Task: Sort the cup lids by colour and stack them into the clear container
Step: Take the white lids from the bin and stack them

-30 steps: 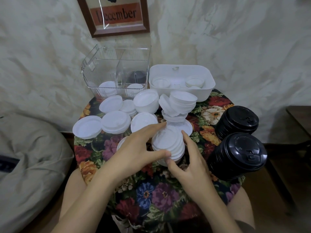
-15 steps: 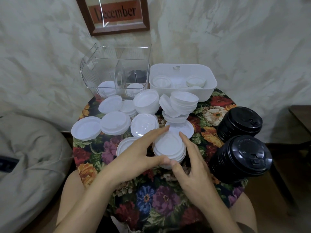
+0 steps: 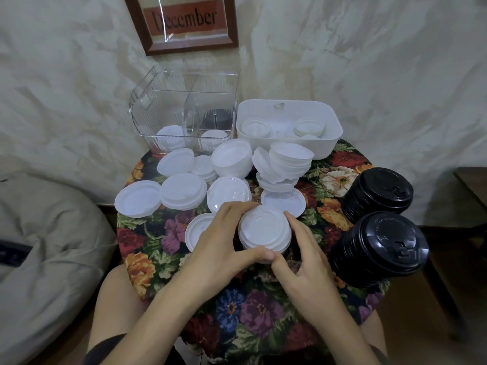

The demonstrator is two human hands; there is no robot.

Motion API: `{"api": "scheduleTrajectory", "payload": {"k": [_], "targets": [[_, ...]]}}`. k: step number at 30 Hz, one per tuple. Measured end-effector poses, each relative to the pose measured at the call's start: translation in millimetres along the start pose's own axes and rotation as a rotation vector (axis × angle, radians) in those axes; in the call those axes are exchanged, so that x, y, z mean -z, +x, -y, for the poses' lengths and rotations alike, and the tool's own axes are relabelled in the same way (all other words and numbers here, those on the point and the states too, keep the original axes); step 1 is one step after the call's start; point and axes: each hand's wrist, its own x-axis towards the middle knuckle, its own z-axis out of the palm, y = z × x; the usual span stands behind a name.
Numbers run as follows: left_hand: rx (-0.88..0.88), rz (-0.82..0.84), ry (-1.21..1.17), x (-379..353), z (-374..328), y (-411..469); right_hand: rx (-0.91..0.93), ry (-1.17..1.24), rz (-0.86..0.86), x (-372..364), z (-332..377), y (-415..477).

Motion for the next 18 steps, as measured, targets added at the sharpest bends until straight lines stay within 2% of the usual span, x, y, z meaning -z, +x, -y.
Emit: {"api": "scheduleTrajectory", "payload": {"k": [6,12,18], "targets": [[0.014,0.146,0.03,12,6,-7,-0.007,0.002,0.036,1,0,-2],[0.033,0.055,-0.02,6,8,-3,0.041,0.031,0.026,2,2,-3],[0.025,0.086,-0.018,5,10,-2,0.018,0.053,-0.008,1,5,0]]}}
